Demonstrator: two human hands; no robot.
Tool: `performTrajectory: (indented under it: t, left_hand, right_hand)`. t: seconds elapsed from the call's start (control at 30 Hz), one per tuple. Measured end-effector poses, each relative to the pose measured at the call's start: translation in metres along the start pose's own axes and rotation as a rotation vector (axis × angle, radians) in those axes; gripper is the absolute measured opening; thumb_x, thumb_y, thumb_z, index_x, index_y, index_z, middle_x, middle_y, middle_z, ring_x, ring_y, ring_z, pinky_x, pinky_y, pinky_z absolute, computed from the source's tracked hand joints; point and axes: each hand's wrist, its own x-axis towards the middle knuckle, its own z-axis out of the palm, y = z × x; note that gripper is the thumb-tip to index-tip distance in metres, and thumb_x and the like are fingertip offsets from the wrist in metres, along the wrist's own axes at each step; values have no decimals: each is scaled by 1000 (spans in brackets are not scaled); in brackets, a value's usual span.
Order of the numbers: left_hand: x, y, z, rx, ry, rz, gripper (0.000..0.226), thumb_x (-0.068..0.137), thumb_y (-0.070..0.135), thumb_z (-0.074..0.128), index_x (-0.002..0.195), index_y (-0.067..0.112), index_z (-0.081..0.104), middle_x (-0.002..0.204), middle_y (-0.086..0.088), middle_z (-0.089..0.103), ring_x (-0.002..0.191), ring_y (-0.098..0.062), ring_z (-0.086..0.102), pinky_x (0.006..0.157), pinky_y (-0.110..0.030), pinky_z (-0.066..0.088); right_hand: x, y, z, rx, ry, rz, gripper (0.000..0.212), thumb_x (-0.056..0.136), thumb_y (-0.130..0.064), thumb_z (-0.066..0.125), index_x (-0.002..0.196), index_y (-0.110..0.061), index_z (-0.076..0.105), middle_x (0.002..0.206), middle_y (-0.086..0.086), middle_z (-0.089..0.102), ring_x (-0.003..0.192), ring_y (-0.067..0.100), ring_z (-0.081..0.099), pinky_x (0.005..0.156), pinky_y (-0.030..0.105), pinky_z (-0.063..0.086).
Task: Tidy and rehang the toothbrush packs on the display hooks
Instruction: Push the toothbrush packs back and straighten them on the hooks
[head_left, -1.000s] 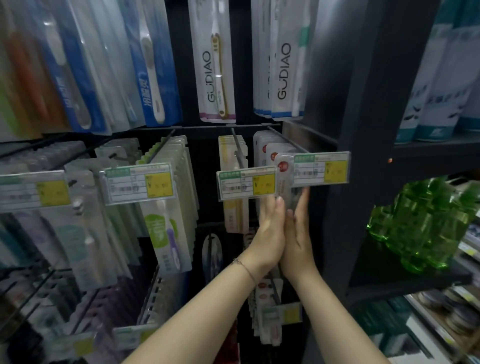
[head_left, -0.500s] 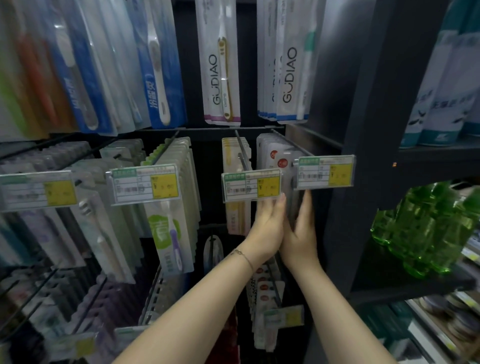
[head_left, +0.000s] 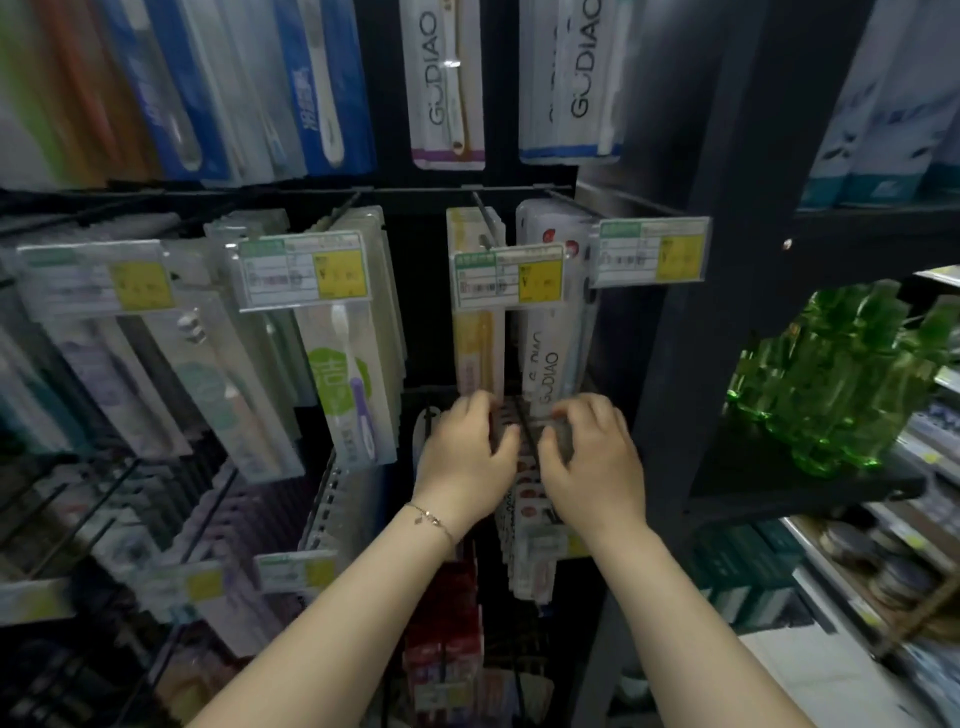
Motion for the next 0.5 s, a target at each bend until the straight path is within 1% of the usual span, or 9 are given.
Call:
performTrajectory:
  t: [0.07, 0.13, 0.23, 0.3, 0.37, 0.43, 0.5]
  left_hand:
    - [-21, -9, 5, 52, -1, 15, 28, 100, 35, 52, 123, 19, 54, 119, 0, 58, 113, -17, 53, 94, -41, 50]
    - [-43, -17, 13, 103, -15, 48, 28, 100, 36, 51, 123, 21, 52, 119, 2, 56, 114, -15, 51, 94, -38, 49]
    - [-68, -27, 30, 206, -59, 86, 28, 98, 35, 48, 120, 19, 54, 112, 1, 56, 107, -17, 52, 87, -38, 51]
    - [-80, -30, 40, 284, -45, 140, 30, 94, 35, 44, 112, 17, 58, 102, 0, 58, 96, -20, 56, 78, -39, 52]
    - [-89, -31, 50, 338, -4, 210, 29, 90, 32, 43, 103, 15, 62, 94, -1, 59, 85, -23, 56, 69, -39, 50]
    - [-97, -30, 58, 325, 20, 265, 24, 91, 28, 45, 99, 13, 63, 91, -2, 59, 81, -23, 54, 65, -39, 49]
    - [-104, -30, 65, 257, 20, 259, 23, 92, 25, 45, 99, 12, 62, 90, -3, 59, 81, -22, 54, 65, -38, 50]
  right_hand:
    - [-16, 4, 1, -6, 26, -48, 17, 89, -18, 61, 103, -10, 63, 103, 6, 61, 95, 24, 57, 73, 39, 53]
    - [-35, 9, 3, -20, 40, -84, 16, 85, -15, 64, 100, -9, 65, 98, 6, 62, 90, 24, 59, 69, 38, 54]
    - [-60, 20, 10, -68, 18, -97, 18, 82, -12, 66, 99, -8, 66, 98, 7, 62, 89, 26, 60, 70, 40, 54]
    - [-74, 25, 14, -84, -8, -89, 17, 81, -13, 65, 98, -9, 66, 96, 6, 61, 87, 26, 59, 68, 41, 54]
    - [-87, 27, 16, -87, -17, -77, 16, 80, -13, 64, 95, -8, 65, 94, 7, 61, 86, 27, 58, 67, 41, 53]
    - [-100, 28, 18, -77, -12, -54, 16, 79, -12, 64, 94, -7, 66, 94, 8, 61, 86, 27, 58, 67, 40, 52]
    - [-110, 30, 20, -53, -6, -24, 17, 81, -14, 58, 94, -7, 66, 93, 8, 61, 85, 27, 58, 68, 40, 52]
